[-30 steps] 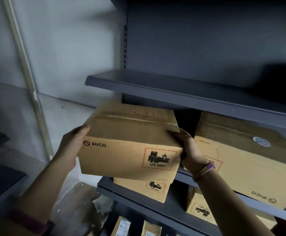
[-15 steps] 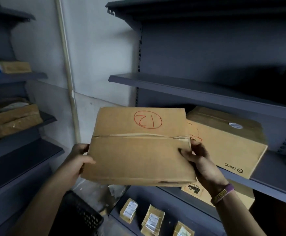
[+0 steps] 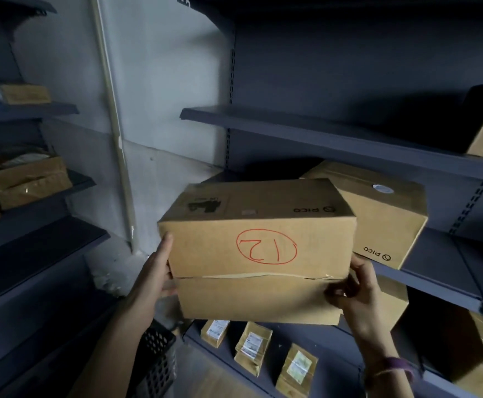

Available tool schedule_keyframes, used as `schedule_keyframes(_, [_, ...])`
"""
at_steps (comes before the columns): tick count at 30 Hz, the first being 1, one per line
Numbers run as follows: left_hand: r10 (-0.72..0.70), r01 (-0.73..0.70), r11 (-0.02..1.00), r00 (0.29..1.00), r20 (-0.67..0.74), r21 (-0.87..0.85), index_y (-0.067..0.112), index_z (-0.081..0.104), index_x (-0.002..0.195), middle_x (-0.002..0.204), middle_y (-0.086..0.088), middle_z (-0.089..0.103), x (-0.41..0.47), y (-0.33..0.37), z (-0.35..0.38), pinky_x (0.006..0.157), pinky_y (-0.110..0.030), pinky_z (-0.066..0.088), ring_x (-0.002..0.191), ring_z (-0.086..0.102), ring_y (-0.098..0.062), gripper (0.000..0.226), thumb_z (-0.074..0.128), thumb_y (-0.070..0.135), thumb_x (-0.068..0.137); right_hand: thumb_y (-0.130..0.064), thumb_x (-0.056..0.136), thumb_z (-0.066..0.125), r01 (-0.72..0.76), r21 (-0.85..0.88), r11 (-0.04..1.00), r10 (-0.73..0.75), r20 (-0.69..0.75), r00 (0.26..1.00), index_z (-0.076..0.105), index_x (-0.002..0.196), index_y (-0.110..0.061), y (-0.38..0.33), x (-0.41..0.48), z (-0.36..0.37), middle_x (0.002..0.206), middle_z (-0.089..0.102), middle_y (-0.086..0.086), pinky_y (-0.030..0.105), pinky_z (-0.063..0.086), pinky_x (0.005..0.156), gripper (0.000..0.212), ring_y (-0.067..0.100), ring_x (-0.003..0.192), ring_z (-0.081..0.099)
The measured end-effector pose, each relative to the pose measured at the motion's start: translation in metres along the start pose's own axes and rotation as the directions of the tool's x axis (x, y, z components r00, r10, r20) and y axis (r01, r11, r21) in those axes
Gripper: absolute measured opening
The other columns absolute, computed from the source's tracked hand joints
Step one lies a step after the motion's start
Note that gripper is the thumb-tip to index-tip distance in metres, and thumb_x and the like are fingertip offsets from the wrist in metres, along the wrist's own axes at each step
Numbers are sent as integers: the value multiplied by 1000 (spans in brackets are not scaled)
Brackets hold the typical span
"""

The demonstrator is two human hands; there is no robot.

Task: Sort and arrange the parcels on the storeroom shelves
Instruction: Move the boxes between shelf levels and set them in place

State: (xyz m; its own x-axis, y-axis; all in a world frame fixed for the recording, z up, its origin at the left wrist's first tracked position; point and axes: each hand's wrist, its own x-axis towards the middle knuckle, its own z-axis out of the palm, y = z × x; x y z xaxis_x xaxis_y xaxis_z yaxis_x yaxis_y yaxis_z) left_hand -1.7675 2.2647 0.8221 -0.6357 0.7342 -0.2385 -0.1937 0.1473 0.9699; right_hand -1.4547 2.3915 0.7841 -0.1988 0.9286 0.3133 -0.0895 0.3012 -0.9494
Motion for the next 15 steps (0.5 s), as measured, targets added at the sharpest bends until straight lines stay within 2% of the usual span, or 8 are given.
schedule_keyframes(2, [-52,57,989,998,38,-140,28,48,118,101,-3,61,-15,0,9,84,-53,54,91,60,-21,87,41,88,55,35,68,58,11,-27,1000,-12,-27,1000,55,104,-31,5,-7,-3,112,66,-11,44,49,86,75,19,112,60])
schedule_keyframes(4, [-79,87,975,996,48,-202,27,46,123,111,-8,58,-24,2,19,87,-59,51,101,58,-29,88,49,83,56,35,67,59,10,-67,998,-14,-58,998,55,101,-28,9,-10,-8,113,65,-9,47,48,95,71,19,113,60])
schedule_keyframes(6, [-73,85,965,996,57,-247,28,43,131,120,-9,53,-28,-1,27,89,-58,50,113,52,-33,87,62,70,57,31,69,61,29,-151,988,-41,-76,996,58,102,-29,6,-13,-12,111,65,-12,41,49,95,69,16,112,60])
schedule_keyframes(9, [8,24,938,996,92,-345,28,43,135,126,-9,54,-33,-18,30,92,-56,49,116,53,-31,78,65,55,64,16,80,62,11,-213,977,-26,-64,998,64,109,-37,-1,-20,-25,112,67,-15,26,47,84,60,13,112,58])
schedule_keyframes(10, [39,3,925,994,103,-381,28,46,133,125,-7,58,-34,-26,30,93,-54,49,115,55,-30,71,64,51,68,6,84,63,-25,-162,986,18,-43,999,66,113,-37,-3,-22,-30,114,68,-15,24,47,83,52,11,112,58])
schedule_keyframes(12, [115,-49,900,985,129,-434,29,55,121,118,-3,66,-33,-40,31,90,-49,49,113,59,-25,52,61,47,73,-32,86,67,-143,10,990,143,-7,990,66,123,-34,-5,-26,-40,124,66,-13,30,49,90,36,8,115,60])
schedule_keyframes(14, [179,-97,902,971,161,-421,31,63,107,114,0,70,-31,-50,29,89,-46,49,114,61,-22,43,69,48,69,-72,79,58,-235,84,968,229,74,971,57,134,-32,-8,-28,-48,135,60,-11,44,47,100,69,8,117,62])
schedule_keyframes(15, [198,-115,914,964,179,-389,32,65,104,114,-1,69,-29,-52,28,90,-45,49,113,62,-21,47,75,51,62,-85,71,51,-245,85,966,237,100,966,53,138,-32,-9,-27,-48,136,59,-11,47,45,102,86,9,118,62])
